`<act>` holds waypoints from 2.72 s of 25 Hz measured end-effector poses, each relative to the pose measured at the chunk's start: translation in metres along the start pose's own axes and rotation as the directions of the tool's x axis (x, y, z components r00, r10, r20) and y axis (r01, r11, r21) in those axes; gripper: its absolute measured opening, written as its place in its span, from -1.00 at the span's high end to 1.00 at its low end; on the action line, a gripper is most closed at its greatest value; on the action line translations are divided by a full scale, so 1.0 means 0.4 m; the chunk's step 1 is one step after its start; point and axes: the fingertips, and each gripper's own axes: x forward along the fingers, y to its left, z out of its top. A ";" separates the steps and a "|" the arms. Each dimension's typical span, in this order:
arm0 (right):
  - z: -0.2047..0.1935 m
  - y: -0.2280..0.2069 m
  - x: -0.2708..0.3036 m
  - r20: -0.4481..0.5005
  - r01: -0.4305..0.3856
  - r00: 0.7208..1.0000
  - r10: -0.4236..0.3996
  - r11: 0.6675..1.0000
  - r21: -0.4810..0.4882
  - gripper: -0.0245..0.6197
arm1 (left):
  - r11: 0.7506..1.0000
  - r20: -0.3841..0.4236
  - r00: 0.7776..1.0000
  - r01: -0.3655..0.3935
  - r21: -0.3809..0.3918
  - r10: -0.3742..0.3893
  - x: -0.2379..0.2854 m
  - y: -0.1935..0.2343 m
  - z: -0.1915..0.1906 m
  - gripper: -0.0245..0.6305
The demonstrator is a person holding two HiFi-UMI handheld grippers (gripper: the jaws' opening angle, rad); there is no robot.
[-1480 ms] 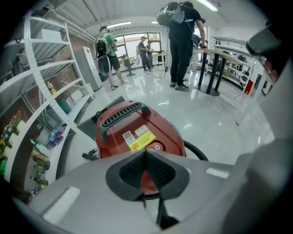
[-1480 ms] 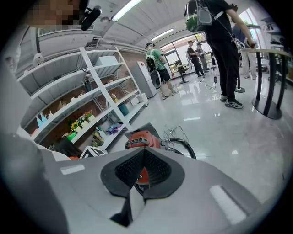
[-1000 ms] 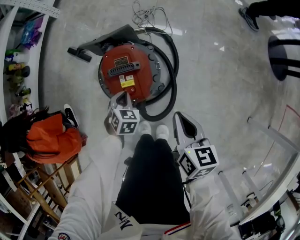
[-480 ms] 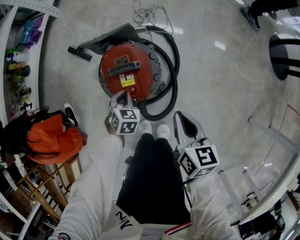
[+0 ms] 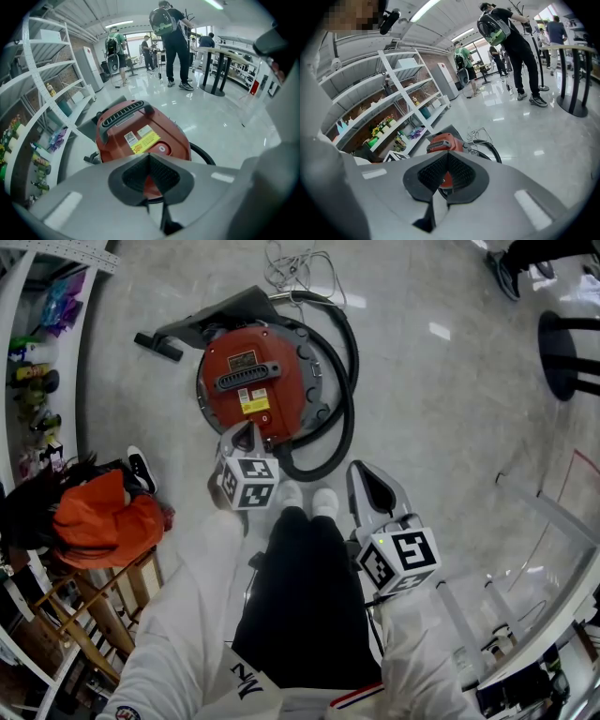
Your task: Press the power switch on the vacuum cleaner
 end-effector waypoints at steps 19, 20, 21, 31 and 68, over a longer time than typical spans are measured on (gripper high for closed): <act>-0.006 -0.008 0.001 -0.005 -0.001 1.000 0.001 1.000 0.006 0.92 | 1.000 -0.004 1.000 0.008 -0.013 -0.008 0.003 0.003 -0.003 0.93; -0.006 -0.009 0.001 -0.005 0.000 1.000 0.000 1.000 0.007 0.92 | 1.000 -0.003 1.000 0.007 -0.011 -0.007 0.003 0.003 -0.003 0.93; -0.006 -0.009 0.002 -0.006 0.001 1.000 -0.001 1.000 0.007 0.92 | 1.000 -0.003 1.000 0.007 -0.011 -0.007 0.003 0.004 -0.003 0.93; -0.014 -0.005 0.004 -0.007 -0.004 1.000 0.004 1.000 0.010 0.92 | 0.998 -0.014 1.000 0.020 -0.061 -0.021 0.010 0.005 -0.018 0.93; 0.012 0.034 -0.058 0.027 -0.007 1.000 0.009 0.999 -0.045 0.92 | 0.985 0.042 0.999 0.022 -0.174 -0.015 -0.068 0.032 0.000 0.93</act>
